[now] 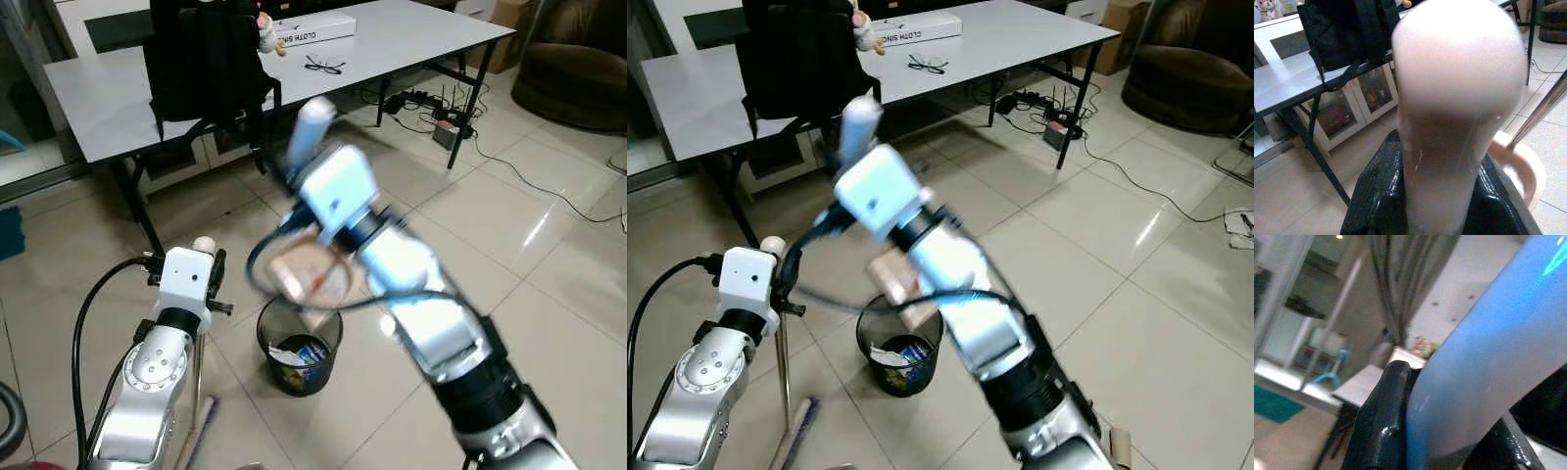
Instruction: Sweep floor
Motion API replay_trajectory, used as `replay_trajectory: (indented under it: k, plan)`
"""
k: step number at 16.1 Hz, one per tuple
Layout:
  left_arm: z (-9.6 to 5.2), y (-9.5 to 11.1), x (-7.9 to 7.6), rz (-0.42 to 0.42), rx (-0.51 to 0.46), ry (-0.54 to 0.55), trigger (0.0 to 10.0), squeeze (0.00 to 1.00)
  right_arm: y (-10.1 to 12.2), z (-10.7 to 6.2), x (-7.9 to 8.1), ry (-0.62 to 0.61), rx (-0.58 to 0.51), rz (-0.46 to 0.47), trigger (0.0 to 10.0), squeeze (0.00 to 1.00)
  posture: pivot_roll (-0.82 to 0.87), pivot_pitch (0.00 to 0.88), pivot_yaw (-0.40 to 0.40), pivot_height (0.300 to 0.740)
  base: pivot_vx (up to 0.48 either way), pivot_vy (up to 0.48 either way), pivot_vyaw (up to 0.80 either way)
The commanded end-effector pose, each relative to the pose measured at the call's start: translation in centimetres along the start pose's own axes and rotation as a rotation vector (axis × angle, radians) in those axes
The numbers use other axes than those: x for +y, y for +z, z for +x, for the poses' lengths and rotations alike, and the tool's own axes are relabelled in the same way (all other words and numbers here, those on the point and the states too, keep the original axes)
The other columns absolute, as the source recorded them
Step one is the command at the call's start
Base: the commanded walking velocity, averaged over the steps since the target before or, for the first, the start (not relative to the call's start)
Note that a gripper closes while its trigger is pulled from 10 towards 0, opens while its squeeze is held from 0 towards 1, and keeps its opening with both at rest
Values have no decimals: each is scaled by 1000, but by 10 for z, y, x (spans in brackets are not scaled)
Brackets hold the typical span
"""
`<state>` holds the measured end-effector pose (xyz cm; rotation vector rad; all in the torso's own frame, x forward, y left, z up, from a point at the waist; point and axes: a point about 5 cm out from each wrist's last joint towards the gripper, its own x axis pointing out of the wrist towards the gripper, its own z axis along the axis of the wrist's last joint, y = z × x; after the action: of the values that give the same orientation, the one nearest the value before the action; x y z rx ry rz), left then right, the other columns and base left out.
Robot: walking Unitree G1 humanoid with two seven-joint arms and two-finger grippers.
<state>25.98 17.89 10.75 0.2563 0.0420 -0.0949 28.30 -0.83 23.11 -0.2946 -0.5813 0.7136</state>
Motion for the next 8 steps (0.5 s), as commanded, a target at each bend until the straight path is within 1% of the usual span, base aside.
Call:
replay_trajectory:
  k: [1,2,3,8]
  plan:
    - [-1,4,3,35,-19,2,10000,0,15,3,1,23,-80,-26,10000,0,-35,0,23,740,0,0,0]
    - [-1,4,3,35,-18,2,10000,0,14,3,5,52,-81,-36,10000,0,-34,0,23,740,0,0,0]
    - [-1,4,3,36,-18,2,10000,0,13,3,9,76,-77,-74,10000,0,-35,0,24,740,0,0,0]
    - [0,4,2,38,-17,-6,10000,0,11,1,5,82,-73,-148,10000,0,-39,0,30,740,0,0,0]
